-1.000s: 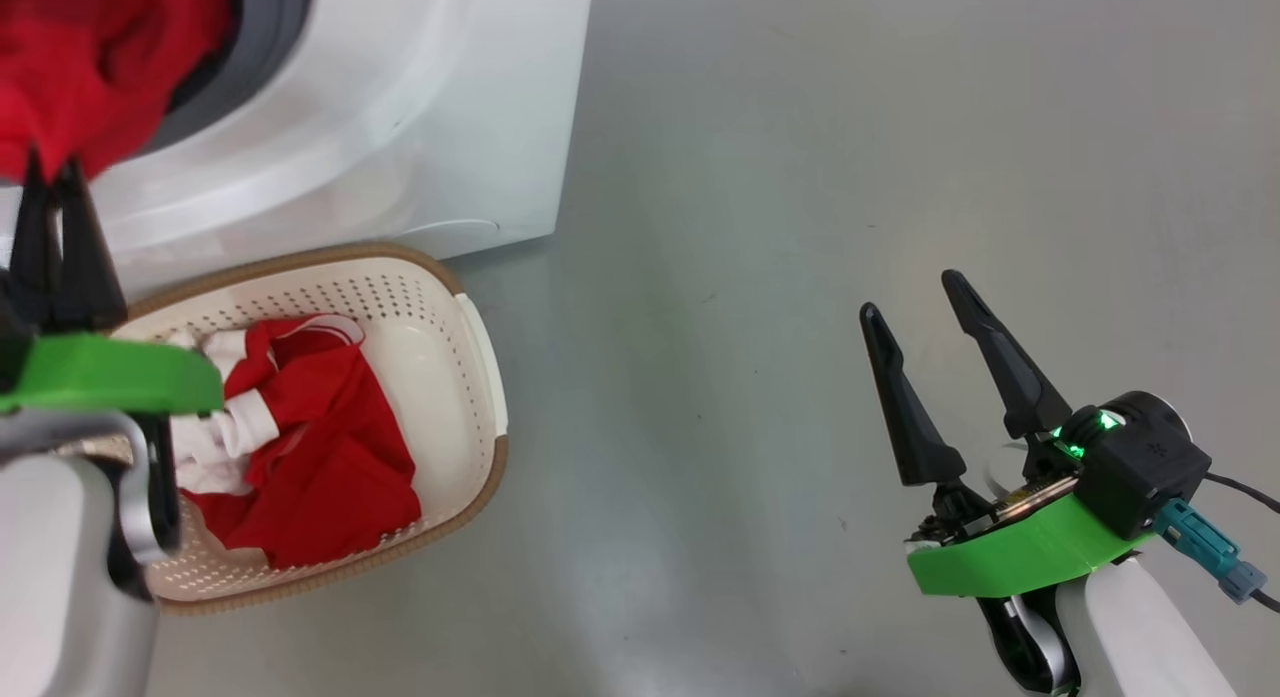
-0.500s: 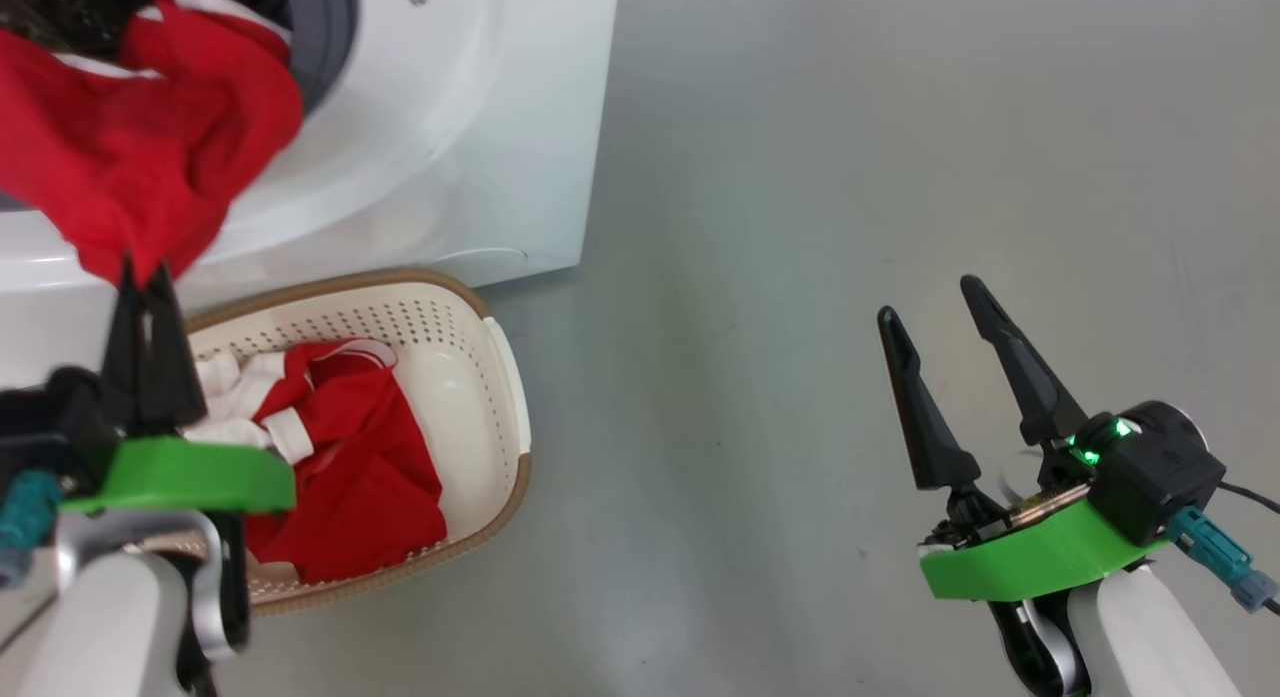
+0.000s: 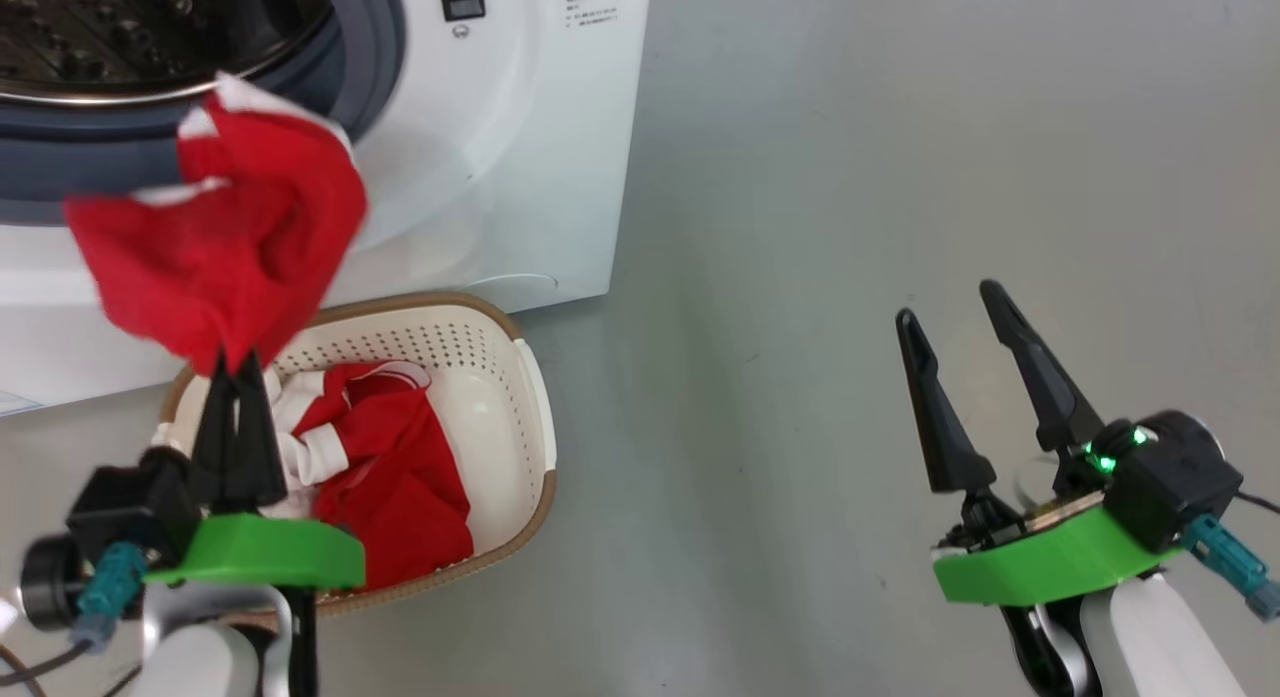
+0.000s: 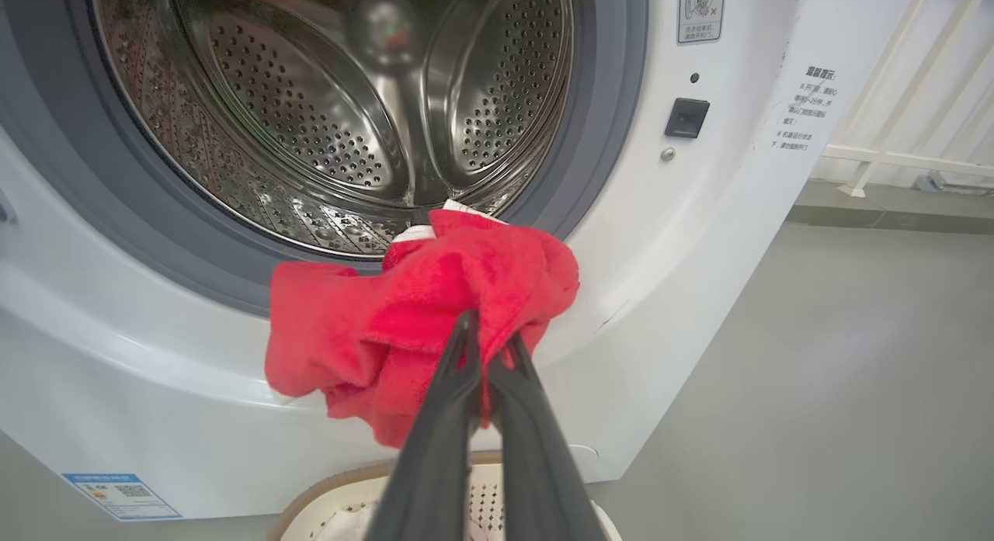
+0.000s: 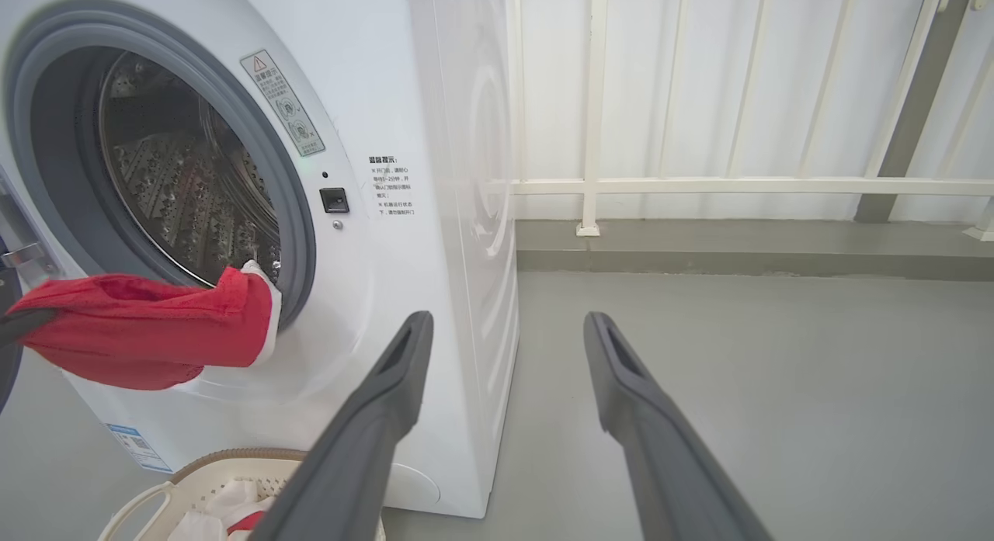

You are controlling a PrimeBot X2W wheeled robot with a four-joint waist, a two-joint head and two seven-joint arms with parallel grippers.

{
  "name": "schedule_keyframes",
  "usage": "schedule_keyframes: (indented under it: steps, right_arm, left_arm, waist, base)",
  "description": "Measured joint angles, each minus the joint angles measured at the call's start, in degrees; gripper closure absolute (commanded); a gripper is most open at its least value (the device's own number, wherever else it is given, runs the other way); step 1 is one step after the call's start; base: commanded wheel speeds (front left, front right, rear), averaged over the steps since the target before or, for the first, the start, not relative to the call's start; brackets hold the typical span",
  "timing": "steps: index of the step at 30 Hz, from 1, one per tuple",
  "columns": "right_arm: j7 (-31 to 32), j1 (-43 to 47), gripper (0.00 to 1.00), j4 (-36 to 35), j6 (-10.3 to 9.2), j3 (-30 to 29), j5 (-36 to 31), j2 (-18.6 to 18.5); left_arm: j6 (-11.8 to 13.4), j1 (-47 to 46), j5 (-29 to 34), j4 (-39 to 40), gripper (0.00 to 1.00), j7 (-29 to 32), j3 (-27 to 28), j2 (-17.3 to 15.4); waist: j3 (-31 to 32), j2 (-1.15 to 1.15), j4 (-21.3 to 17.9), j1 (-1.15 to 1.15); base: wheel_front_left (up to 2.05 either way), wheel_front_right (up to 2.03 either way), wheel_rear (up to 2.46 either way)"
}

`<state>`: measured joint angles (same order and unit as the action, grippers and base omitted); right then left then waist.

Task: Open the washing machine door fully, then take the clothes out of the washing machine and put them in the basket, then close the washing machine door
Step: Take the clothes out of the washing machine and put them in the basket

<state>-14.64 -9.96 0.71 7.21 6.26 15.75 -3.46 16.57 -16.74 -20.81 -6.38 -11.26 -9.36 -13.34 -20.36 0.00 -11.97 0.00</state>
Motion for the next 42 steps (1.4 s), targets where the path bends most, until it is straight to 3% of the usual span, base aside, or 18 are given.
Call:
schedule_keyframes:
  steps: [11, 16, 28, 42]
  right_arm:
    - [0.0, 0.8, 0.0, -0.9, 0.0, 0.1, -0.1, 0.0]
    - [0.0, 0.4, 0.0, -0.9, 0.0, 0.3, -0.1, 0.0]
    - [0.0, -1.4, 0.0, -1.0, 0.0, 1.2, 0.5, 0.0]
    - [0.0, -4.8, 0.0, -1.0, 0.0, 2.6, 1.8, 0.0]
  left_arm:
    - [-0.1, 0.6, -1.5, -6.2, 1.0, -1.0, -0.6, 1.6]
    - [-1.5, -0.5, -2.2, -12.6, 1.0, -1.6, -0.5, 1.8]
    - [-4.1, -9.9, -2.5, -28.3, 1.0, -3.0, 0.2, 3.5]
    - [-7.0, -20.3, -2.6, -43.3, 1.0, -3.0, 2.7, 3.4]
  waist:
    - [-1.9, 0.0, 0.4, 0.0]
    - [-3.7, 0.0, 0.1, 0.0]
    - [-8.6, 0.0, -1.7, 0.0]
    - [-15.3, 0.0, -4.3, 0.0]
  base:
    - [0.0, 0.0, 0.0]
    - [0.0, 0.0, 0.0]
    - [0.0, 0.0, 0.0]
    - [0.0, 0.0, 0.0]
